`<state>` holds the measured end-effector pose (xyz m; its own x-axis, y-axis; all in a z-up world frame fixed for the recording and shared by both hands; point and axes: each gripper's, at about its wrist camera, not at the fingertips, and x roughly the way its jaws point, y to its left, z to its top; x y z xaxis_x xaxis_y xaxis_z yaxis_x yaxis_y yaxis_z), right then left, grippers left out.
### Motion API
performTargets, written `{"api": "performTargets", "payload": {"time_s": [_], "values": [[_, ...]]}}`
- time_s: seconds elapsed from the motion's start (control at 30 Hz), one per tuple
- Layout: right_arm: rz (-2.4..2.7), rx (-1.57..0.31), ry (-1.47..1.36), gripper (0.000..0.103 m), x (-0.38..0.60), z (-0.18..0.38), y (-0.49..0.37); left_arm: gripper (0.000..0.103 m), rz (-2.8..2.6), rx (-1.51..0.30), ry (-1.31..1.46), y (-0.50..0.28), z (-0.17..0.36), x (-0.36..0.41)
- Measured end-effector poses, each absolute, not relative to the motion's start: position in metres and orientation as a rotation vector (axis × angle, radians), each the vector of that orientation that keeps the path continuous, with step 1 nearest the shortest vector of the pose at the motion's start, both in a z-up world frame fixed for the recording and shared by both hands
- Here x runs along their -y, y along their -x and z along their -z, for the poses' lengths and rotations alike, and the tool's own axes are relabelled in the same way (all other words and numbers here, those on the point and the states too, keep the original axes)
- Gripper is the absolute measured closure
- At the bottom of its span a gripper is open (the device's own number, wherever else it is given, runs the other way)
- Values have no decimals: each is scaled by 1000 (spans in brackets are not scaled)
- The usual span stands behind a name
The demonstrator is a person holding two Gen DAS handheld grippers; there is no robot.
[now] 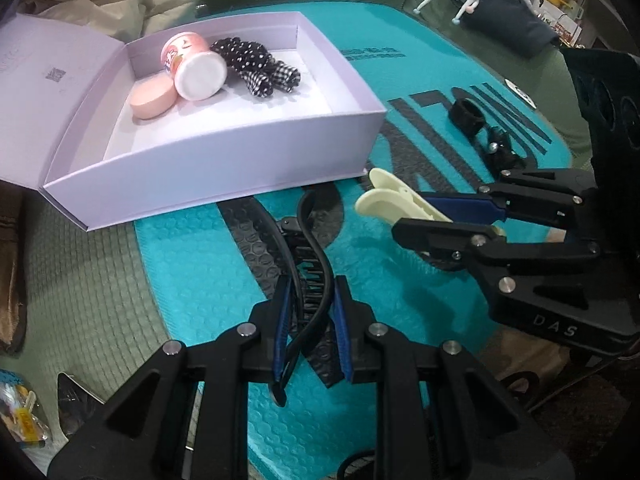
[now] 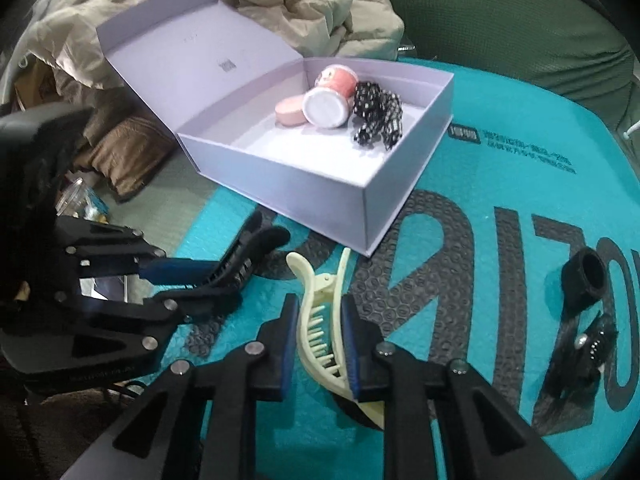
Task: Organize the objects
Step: 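Lift the cream claw clip with the right tool while the left tool holds the black clip, then lower the black claw clip and cream claw clip into the lavender box together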
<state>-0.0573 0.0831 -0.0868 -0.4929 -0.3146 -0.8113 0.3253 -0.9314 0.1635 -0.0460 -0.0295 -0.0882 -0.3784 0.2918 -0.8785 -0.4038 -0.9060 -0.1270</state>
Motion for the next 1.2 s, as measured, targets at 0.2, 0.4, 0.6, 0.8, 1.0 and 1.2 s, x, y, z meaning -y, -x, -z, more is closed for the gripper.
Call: {"api": "performTargets", "payload": {"time_s": [0.2,0.4,0.6,0.8,1.0,1.2], "values": [[2460,13,-1286,83,-89,65,55,84,-2331,-146,1378,44,62,31],[2474,11,-1256,83,-92,41,57,84,-2360,-122,1345,47,36,33],[2485,-36,-1223,83,-88,16,62,84,-2392,-144,1293,50,12,34],[2479,-68,-1209,83,-81,0,74,84,-2422,-137,1278,63,-2,42],[2464,-91,-1197,83,-74,-9,89,84,-2441,-156,1266,75,-10,49],[2444,-110,-1199,83,-65,-12,108,84,-2458,-170,1258,90,-14,55]]}}
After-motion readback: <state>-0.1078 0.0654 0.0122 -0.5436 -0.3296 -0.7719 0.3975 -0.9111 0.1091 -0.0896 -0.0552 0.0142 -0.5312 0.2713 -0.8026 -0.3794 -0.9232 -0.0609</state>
